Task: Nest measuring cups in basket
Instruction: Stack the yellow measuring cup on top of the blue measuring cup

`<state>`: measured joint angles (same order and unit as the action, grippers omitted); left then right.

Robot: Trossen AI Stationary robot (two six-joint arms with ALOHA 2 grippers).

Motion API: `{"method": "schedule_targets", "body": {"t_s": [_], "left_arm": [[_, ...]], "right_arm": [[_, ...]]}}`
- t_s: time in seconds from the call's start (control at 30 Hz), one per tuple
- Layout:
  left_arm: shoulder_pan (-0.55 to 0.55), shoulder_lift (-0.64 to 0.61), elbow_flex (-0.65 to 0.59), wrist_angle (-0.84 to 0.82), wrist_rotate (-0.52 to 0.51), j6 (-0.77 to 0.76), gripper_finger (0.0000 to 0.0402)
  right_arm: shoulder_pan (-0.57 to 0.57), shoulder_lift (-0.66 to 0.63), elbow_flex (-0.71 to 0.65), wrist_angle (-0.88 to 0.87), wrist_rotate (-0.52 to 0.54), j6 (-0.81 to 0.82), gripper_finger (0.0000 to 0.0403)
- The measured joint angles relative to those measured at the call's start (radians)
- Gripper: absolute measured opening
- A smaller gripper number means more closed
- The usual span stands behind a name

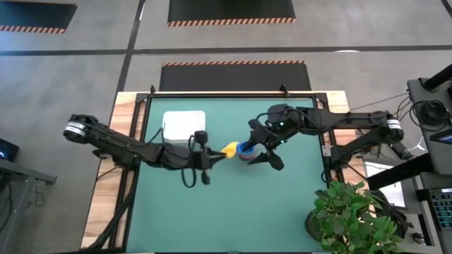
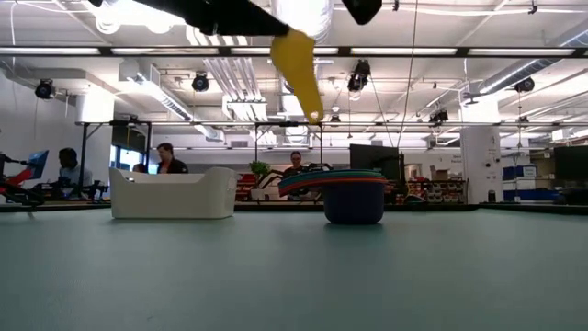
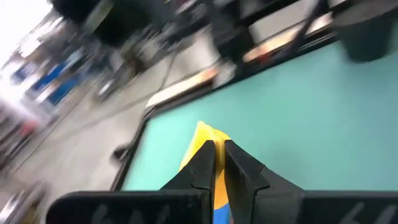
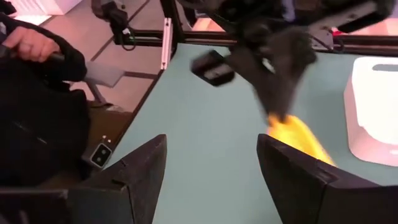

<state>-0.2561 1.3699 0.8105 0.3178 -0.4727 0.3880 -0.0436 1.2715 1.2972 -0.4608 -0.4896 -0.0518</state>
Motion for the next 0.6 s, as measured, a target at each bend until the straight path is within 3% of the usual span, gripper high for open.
{"method": "schedule_targets", "body": {"t_s": [0.2,0.3,0.43,0.6], "left_arm": [[-0.014,0.124,0.151,-0.146,-0.249,-0.223,0.0003],[-0.016,0.213,0.281,-0.358,-0.38,-0.339,0.0003],[-0.015,0.351,0.472,-0.651,-0.444,-0.496,0.0003],[-0.016,0.497,0.663,-0.899,-0.513,-0.633,0.0003]], "right_arm": [[0.036,-0.022,0.0,-0.035,0.0,-0.017,0.0233],[0.064,-0.026,0.0,-0.079,0.001,-0.034,0.0233],[0.121,-0.027,0.0,-0.117,0.0,-0.053,0.0233],[0.193,-0.036,0.0,-0.134,0.0,-0.067,0.0233]]}}
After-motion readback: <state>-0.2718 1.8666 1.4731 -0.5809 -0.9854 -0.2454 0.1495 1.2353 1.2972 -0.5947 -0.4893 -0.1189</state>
